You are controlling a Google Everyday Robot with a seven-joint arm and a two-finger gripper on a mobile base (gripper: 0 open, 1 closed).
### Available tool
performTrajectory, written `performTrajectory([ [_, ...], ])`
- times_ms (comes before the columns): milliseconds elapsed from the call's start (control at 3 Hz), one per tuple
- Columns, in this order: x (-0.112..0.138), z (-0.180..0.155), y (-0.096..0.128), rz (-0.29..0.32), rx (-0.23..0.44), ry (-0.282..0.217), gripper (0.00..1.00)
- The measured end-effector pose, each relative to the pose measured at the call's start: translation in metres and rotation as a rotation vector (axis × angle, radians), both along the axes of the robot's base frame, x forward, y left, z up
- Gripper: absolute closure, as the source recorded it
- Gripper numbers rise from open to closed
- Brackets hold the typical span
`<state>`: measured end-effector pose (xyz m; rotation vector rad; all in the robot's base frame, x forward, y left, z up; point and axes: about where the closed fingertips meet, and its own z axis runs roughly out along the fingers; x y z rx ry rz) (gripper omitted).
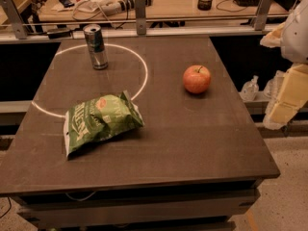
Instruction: Move apple near green jalapeno chip bag
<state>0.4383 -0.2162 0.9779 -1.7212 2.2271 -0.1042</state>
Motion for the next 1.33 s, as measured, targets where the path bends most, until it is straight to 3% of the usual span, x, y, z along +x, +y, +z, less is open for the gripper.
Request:
performTrajectory([
  [333,0.0,0.0,0.0,0.0,0.0,0.0,0.0],
  [667,0.015,-0.002,-0.001,-0.063,0.05,-0.038,0.0],
  [1000,0.049,-0.014,-0.007,-0.204,0.17,-0.095,0.0],
  [1333,0.081,-0.025,-0.009,-0.316,0.31,-0.115,0.0],
])
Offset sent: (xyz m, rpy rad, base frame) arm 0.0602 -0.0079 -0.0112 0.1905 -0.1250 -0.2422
